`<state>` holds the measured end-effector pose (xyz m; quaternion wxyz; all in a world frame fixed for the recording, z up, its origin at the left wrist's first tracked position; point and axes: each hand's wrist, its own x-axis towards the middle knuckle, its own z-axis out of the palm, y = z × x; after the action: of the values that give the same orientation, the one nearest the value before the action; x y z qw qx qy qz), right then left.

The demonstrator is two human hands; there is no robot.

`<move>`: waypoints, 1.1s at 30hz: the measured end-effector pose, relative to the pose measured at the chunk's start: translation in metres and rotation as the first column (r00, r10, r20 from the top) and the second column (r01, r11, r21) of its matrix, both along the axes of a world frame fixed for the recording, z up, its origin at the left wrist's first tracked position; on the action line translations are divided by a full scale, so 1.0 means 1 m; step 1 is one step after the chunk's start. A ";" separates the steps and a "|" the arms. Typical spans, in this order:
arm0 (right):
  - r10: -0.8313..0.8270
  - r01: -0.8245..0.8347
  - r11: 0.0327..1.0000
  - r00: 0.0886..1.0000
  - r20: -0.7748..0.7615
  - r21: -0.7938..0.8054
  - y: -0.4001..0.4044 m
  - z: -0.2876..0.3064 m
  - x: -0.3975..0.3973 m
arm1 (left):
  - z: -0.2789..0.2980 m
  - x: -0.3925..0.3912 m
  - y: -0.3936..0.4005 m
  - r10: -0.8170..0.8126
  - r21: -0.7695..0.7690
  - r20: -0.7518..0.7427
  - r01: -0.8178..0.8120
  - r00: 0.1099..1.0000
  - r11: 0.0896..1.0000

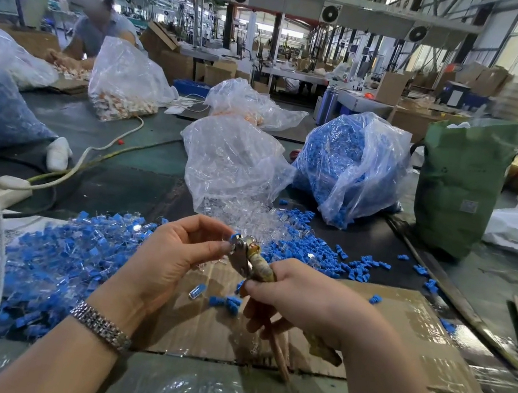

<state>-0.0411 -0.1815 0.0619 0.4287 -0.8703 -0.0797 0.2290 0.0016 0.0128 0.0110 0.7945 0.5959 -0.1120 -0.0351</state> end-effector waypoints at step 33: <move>-0.167 0.496 0.586 0.847 0.504 -0.640 -0.037 -0.044 0.015 | -0.024 0.013 -0.022 -0.281 0.870 0.476 -0.402 0.833 0.285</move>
<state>-0.0261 -0.2189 0.0180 0.0408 -0.9932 0.1061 -0.0238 0.0147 -0.0092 -0.0134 0.2089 0.9347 -0.2660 0.1094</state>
